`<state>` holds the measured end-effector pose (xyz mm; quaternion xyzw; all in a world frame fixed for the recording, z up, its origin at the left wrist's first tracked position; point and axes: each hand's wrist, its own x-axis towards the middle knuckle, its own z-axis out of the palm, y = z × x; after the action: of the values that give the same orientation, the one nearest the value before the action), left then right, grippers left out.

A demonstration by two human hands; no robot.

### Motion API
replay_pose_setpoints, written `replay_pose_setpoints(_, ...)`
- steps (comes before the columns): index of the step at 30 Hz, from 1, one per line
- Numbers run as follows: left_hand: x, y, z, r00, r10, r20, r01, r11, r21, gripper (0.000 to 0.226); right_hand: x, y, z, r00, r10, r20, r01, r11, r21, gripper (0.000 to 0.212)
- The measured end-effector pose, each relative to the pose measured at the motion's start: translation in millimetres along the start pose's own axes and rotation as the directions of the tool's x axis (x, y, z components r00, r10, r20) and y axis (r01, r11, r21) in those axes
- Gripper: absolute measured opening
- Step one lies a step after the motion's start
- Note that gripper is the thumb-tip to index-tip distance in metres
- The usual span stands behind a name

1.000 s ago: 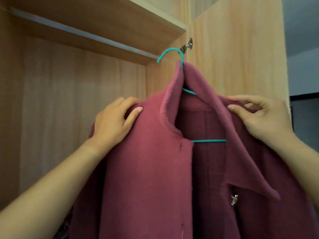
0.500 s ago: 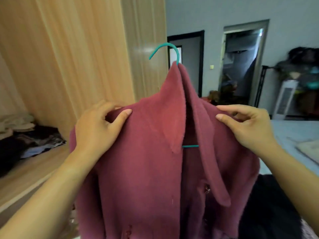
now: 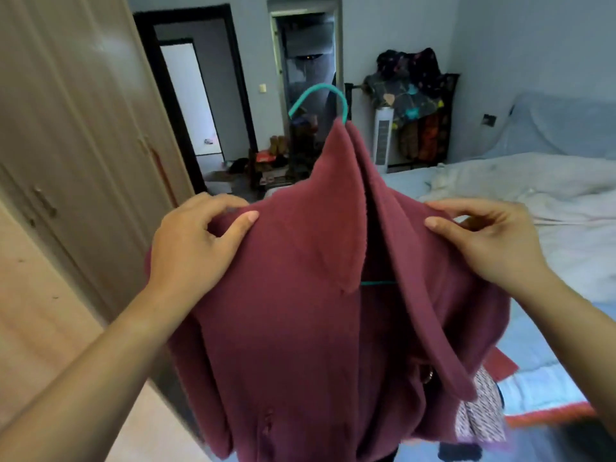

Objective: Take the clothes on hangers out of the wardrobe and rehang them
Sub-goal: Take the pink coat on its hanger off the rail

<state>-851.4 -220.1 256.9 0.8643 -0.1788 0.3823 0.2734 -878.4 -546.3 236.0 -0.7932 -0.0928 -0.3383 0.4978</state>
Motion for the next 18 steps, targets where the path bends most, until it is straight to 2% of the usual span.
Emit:
replay_pose_setpoints(5, 37.6, -14.7, 70.6, 0.999, 0.011, 0.045, -0.008, 0.998, -0.066, 0.028, 33.8, 42.1, -9.9, 0.999, 0.033, -0.029, -0.035, 0.998, -0.054, 0.025)
replay_pose_setpoints(7, 52.8, -30.5, 106.5, 0.996, 0.002, 0.088, 0.006, 0.997, -0.083, 0.030, 52.1, 68.8, -3.3, 0.998, 0.048, -0.031, -0.051, 0.995, -0.084, 0.025)
replay_pose_setpoints(10, 70.2, -60.9, 168.3, 0.980, -0.035, 0.195, 0.051, 0.996, -0.080, 0.022, 78.2, 122.1, 17.3, 0.993, 0.114, -0.010, -0.114, 0.983, -0.143, 0.024)
replay_pose_setpoints(15, 75.1, -124.9, 273.9, 0.894, -0.122, 0.430, 0.128, 0.992, 0.016, 0.017, 110.0, 232.1, 67.2, 0.957, 0.283, 0.072, -0.263, 0.942, -0.209, 0.026)
replay_pose_setpoints(18, 70.7, -160.5, 329.7, 0.839, -0.159, 0.521, 0.170, 0.985, 0.027, 0.017, 119.4, 296.1, 96.1, 0.922, 0.370, 0.119, -0.341, 0.917, -0.209, 0.023)
